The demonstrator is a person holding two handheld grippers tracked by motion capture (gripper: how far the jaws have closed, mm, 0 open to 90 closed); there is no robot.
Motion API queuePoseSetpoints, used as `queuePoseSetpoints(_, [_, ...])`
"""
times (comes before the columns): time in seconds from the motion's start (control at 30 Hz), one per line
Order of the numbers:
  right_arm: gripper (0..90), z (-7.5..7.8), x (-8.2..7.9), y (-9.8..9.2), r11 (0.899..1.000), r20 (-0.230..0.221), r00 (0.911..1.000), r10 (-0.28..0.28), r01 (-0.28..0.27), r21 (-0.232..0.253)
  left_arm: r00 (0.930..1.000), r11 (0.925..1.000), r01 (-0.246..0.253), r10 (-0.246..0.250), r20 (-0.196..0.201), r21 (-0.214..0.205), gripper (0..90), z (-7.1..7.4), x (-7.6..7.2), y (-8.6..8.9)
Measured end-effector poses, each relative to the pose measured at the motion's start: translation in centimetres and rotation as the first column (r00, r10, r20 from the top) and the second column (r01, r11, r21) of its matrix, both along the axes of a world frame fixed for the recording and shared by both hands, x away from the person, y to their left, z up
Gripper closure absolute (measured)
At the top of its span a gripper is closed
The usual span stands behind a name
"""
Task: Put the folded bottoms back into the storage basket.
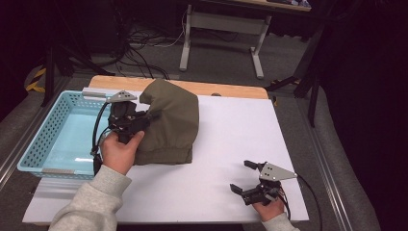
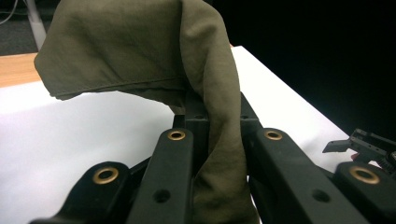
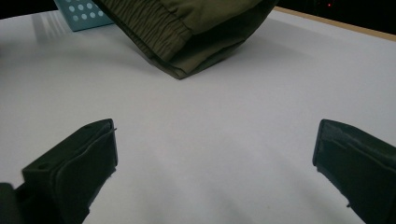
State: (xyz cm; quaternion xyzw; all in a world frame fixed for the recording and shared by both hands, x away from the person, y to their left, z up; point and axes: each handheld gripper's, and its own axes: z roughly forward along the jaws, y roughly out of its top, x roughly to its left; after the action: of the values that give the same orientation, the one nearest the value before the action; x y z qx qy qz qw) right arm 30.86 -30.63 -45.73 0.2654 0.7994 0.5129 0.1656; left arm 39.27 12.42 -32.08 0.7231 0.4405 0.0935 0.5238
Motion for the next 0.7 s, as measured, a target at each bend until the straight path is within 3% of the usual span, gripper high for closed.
queuePoseSetpoints(0.7, [0.5, 0.0, 0.0, 0.0, 1.0, -0.001, 1.0, -0.004, 0.004, -0.003, 0.9976, 0.9983, -0.058, 0.058, 0.037, -0.009, 82.0, 2.0, -0.9, 3.5])
